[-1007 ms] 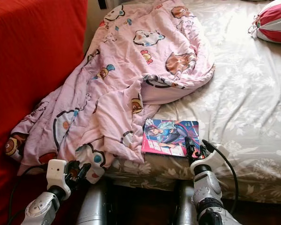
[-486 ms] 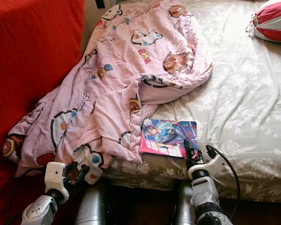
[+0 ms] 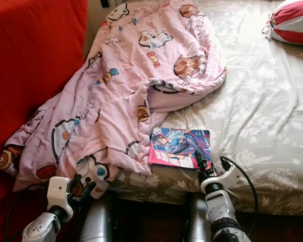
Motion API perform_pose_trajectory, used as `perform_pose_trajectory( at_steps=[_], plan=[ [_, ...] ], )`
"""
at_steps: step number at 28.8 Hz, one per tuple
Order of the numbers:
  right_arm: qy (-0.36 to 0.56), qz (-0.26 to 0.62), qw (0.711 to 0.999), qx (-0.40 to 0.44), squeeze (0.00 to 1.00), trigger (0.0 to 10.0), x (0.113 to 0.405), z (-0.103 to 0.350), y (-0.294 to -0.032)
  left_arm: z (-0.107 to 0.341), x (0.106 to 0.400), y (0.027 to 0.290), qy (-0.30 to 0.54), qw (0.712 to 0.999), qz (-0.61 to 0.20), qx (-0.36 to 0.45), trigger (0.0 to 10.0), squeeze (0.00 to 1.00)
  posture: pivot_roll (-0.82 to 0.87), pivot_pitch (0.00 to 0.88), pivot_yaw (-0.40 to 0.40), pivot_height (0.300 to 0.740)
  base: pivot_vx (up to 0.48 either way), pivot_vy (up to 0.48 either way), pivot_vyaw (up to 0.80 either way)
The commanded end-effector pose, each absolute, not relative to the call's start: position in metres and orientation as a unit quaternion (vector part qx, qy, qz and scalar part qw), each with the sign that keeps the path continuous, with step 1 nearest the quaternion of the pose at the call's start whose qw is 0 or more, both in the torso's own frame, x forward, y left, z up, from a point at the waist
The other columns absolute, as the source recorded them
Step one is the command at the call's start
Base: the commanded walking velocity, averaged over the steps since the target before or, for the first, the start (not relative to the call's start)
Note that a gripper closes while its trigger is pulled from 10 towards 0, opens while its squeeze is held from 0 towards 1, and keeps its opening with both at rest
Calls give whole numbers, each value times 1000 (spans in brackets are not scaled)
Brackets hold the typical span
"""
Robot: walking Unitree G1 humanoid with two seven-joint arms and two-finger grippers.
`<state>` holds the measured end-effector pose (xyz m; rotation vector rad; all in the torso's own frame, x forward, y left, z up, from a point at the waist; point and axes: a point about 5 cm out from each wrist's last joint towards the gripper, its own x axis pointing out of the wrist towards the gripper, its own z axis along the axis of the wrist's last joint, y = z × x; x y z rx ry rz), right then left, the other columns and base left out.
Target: Clean up the room
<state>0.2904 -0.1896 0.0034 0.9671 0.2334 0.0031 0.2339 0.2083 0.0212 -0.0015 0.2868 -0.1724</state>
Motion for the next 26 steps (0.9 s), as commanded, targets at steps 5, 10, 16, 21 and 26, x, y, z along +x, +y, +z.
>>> perform_pose_trajectory(
  at_steps=[5, 10, 16, 21, 26],
  plan=[
    [223, 26, 835, 502, 0, 8353, 262, -29, -146, 21, 232, 208, 148, 984, -98, 24, 10000, 0, 348, 197, 122, 539, 0, 0, 0],
    [219, 37, 836, 501, 0, 0, 263, -27, -147, 20, 232, 206, 149, 984, -99, 22, 10000, 0, 345, 194, 119, 539, 0, 0, 0],
    [216, 35, 838, 501, 0, 0, 264, -27, -149, 19, 233, 205, 149, 983, -102, 25, 10000, 0, 342, 188, 118, 539, 0, 0, 0],
    [215, 34, 838, 501, 0, 0, 264, -27, -151, 19, 234, 205, 149, 983, -103, 26, 10000, 0, 339, 184, 119, 539, 0, 0, 0],
    [213, 33, 838, 501, 0, 0, 265, -26, -152, 20, 236, 205, 148, 983, -102, 24, 10000, 0, 337, 179, 118, 539, 0, 0, 0]
  ],
)
